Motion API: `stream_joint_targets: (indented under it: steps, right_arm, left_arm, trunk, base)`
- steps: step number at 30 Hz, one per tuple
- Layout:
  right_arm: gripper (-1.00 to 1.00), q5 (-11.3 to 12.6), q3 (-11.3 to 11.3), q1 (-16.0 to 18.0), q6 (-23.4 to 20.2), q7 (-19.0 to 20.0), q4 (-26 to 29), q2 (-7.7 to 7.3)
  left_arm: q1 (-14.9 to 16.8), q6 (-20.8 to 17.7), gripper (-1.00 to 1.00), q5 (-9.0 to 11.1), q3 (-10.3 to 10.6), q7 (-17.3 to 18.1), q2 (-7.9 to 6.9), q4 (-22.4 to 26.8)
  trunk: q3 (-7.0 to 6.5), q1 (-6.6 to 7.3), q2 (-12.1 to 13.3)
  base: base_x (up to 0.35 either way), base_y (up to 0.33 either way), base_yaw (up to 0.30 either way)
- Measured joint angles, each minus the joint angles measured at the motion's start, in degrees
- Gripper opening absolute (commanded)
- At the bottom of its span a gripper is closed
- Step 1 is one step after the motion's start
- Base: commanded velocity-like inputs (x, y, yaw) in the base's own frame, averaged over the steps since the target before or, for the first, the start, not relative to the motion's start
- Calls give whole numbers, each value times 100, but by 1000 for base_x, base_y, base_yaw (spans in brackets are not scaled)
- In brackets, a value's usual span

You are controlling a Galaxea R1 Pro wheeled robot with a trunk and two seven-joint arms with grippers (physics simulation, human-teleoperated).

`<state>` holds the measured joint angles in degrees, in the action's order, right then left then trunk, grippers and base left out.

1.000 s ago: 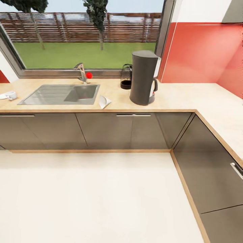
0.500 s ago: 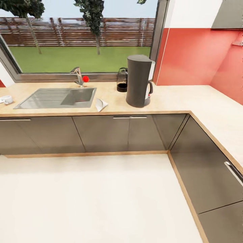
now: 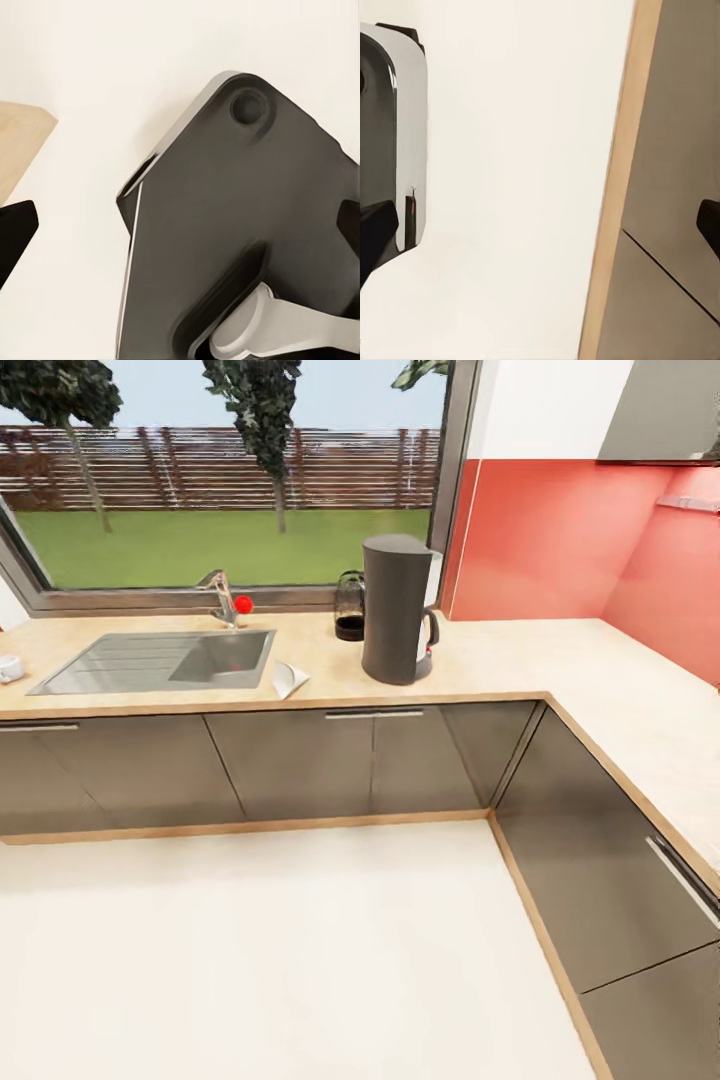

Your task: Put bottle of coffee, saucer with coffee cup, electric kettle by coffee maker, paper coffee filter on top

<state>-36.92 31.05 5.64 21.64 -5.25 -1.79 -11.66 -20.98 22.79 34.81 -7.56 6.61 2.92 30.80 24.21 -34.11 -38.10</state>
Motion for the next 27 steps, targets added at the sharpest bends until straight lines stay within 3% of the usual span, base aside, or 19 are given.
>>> stream_joint_targets:
  steps: [21, 27]
  right_arm:
    - [100, 17, 8, 1, 0, 0, 2, 0]
    - [100, 18, 9, 1, -1, 2, 2, 0]
  left_arm:
    - [0, 9, 100, 1, 0, 0, 0, -2]
    - [-1, 3, 100, 1, -3, 0, -5, 0]
  trunk:
    - [-198, 0, 0]
    - [-254, 0, 0]
  base:
    - [0, 2, -88]
    - [0, 198, -87]
